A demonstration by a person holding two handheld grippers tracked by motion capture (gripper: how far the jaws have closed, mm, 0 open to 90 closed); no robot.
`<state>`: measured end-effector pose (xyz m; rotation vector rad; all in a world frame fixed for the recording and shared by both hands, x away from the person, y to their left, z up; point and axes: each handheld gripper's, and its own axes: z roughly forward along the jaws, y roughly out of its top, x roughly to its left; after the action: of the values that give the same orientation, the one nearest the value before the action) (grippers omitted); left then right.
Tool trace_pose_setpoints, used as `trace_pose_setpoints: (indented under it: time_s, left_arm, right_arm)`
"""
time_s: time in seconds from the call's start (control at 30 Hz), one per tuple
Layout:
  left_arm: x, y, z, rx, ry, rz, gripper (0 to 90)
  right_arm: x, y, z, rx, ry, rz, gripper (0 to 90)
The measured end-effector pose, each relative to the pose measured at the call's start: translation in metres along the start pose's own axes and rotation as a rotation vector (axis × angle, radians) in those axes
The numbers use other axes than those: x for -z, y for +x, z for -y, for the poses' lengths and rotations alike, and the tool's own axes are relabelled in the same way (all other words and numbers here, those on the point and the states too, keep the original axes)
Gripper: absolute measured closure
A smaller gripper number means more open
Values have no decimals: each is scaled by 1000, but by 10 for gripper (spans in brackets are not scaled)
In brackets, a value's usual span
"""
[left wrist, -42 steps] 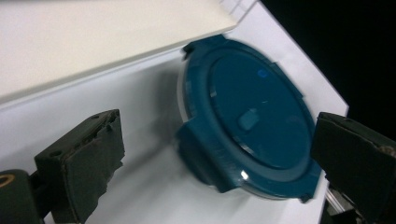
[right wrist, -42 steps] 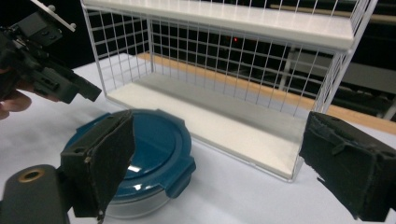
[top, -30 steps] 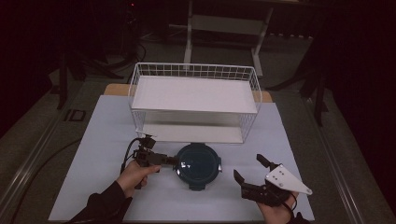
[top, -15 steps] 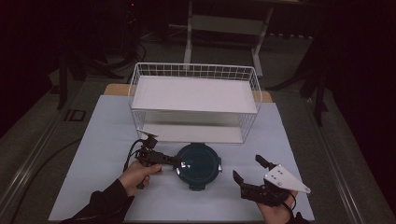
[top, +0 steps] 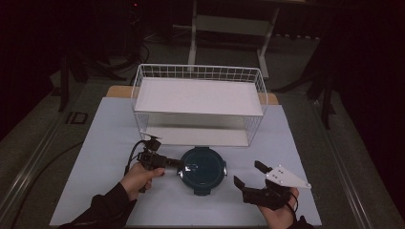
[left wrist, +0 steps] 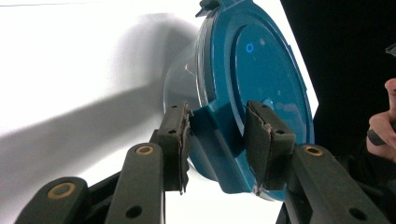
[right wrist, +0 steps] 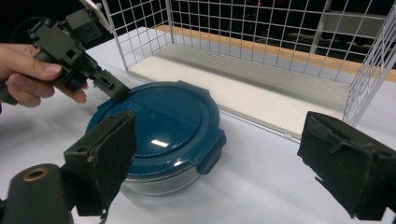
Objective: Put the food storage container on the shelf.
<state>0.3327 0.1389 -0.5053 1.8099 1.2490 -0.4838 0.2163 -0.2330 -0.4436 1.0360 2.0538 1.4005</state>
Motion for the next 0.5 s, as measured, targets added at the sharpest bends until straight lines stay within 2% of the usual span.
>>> trace_pose_setpoints:
  time_s: [0.1,0.13,0.17,0.2,0.33,0.4,0.43,0.5]
  left_arm:
    - [-1,3,0,38,25,23,591]
    - [-5,6,3,60,58,44,555]
    - [-7,8,4,69,66,61,490]
    - [-8,11,6,99,61,92,489]
    - [-8,13,7,117,51,110,511]
    - [-7,13,8,113,46,108,520]
    - [-7,13,8,113,46,108,521]
    - [-6,10,9,94,46,99,521]
  right_arm:
    - [-1,0,1,-3,6,-4,110]
    - [-1,0,1,-3,6,-5,110]
    - [-1,-1,1,-5,4,-5,110]
    - [-1,-1,1,-5,4,-3,110]
    - [-1,-2,1,-16,5,-7,111]
    - [-3,-3,1,-45,19,-31,110]
    - [-3,-3,1,-45,19,-31,110]
    - [-5,-4,2,-63,27,-43,111]
